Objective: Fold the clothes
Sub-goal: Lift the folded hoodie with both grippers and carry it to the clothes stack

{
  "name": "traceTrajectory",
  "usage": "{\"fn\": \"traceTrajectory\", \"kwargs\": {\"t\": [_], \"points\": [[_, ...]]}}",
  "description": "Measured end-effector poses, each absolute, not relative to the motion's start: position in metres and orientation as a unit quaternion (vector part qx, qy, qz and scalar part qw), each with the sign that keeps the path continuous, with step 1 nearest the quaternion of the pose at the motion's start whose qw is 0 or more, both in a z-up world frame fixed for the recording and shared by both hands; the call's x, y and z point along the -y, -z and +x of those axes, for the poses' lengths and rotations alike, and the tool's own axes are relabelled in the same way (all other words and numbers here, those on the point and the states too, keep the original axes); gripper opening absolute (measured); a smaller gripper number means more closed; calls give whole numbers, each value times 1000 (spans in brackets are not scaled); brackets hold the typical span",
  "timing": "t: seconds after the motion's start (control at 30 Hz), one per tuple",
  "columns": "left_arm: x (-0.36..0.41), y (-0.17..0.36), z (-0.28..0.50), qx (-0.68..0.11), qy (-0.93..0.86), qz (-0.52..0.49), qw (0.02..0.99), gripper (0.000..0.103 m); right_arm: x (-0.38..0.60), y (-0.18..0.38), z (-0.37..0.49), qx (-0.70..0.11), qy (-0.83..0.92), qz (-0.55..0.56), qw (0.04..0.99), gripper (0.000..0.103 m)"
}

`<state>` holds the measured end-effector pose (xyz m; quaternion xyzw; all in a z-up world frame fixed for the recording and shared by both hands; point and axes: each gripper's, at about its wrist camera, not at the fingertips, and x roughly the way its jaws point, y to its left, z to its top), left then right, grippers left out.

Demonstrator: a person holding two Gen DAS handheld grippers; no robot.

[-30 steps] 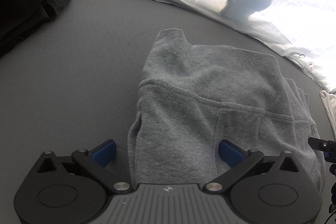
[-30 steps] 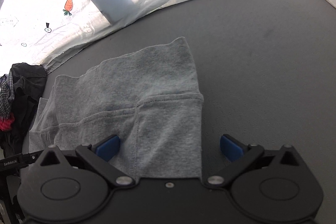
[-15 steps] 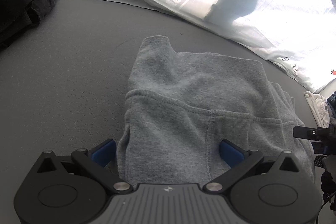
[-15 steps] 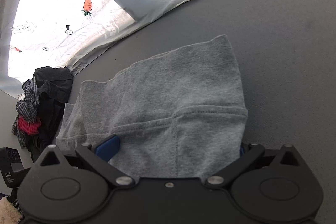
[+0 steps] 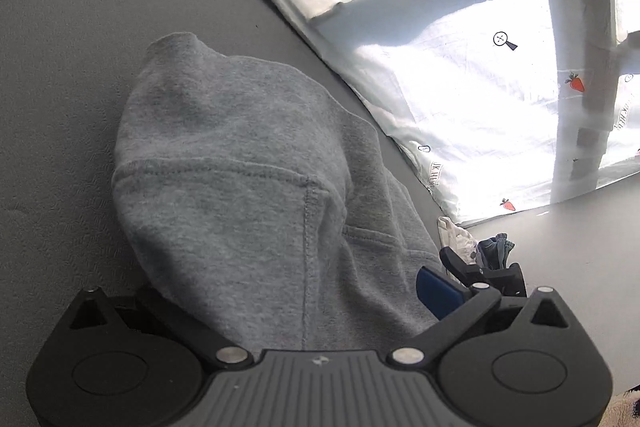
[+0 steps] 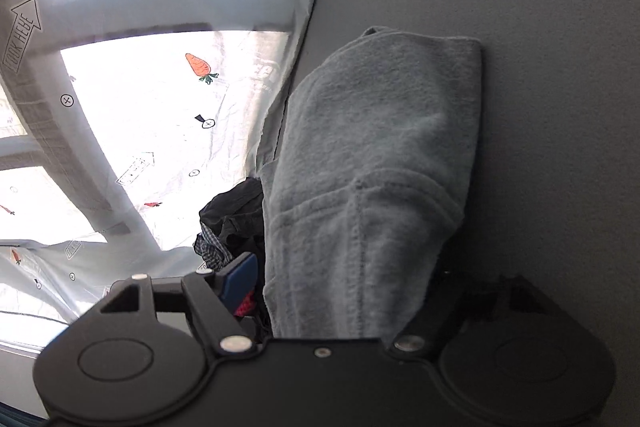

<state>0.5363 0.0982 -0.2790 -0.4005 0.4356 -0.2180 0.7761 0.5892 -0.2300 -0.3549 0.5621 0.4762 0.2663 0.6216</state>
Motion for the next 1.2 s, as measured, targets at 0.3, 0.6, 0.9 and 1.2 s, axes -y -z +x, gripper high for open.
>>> {"fn": "traceTrajectory", "kwargs": {"t": [0.3, 0.6, 0.9, 1.2], "points": [[-91, 245, 498, -422, 209, -379, 797, 46, 231, 347, 529, -421, -273, 642, 580, 45], [-71, 193, 450, -376, 273, -342, 817, 41, 248, 285, 480, -329, -314, 649, 610, 44], [-55, 133, 421, -315, 356, -330, 816, 40, 264, 226, 414, -227, -324, 665, 633, 43], [-5, 124, 403, -304, 466, -358, 750, 40, 299, 183, 332, -144, -259, 673, 677, 43]]}}
